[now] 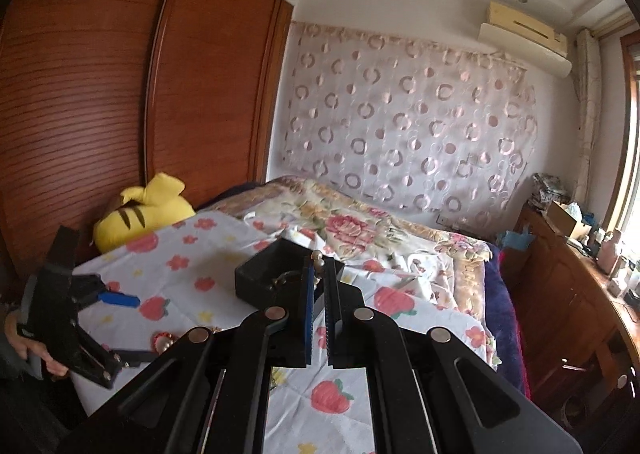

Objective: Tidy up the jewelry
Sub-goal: 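Return the right gripper to the pile and grasp the long beige bead necklace, then lift the beige necklace with the right gripper and carry it toward the black box, then drop the silver hair comb into the box with the left gripper while the right holds the necklace, then lower the beige necklace into the black box and open the right gripper, then withdraw both grippers from the box toward the remaining jewelry on the sheet, then close the left gripper on the pearl necklace with the red cord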

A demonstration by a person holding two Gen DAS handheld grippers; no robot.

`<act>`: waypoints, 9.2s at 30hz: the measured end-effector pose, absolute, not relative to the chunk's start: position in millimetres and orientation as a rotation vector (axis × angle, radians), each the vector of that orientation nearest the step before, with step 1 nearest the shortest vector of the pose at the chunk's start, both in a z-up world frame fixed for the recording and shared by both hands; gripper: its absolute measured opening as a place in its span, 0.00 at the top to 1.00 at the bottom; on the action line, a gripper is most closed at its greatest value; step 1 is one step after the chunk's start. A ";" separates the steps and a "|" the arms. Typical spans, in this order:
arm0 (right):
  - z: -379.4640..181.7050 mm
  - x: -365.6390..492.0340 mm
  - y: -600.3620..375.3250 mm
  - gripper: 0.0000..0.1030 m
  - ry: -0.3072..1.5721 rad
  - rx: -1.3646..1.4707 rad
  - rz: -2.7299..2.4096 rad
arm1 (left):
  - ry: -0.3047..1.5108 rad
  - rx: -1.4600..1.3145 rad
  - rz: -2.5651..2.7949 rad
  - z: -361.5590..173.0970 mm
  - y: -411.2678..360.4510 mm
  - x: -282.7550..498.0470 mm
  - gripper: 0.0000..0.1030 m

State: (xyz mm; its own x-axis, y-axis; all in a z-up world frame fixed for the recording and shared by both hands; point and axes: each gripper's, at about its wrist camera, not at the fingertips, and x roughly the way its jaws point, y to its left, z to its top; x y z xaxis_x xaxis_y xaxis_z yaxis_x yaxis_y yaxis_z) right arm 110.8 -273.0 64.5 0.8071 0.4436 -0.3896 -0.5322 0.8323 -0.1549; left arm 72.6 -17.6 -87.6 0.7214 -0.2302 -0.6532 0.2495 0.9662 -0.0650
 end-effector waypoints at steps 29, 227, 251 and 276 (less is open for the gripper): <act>34.6 41.2 -296.3 0.95 0.520 -0.335 0.549 | 0.740 0.071 -0.336 -91.3 -51.0 76.5 0.12; -100.8 112.2 -172.7 0.81 0.822 -0.345 0.832 | 0.687 0.000 -0.192 -87.4 12.1 71.9 0.07; -83.7 99.4 -195.5 0.95 0.696 -0.325 0.726 | 0.791 -0.008 -0.273 -105.4 6.1 71.7 0.50; -105.8 98.4 -209.8 0.94 0.722 -0.203 0.705 | 0.891 0.203 -0.306 -114.0 -19.5 113.1 0.77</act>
State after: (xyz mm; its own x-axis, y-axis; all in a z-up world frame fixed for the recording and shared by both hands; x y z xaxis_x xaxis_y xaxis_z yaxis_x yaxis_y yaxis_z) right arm 98.4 -209.8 -105.8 0.5339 0.5200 -0.6668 -0.6544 0.7535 0.0637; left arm 113.1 -19.5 -114.0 0.5897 -0.1773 -0.7879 0.3445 0.9376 0.0469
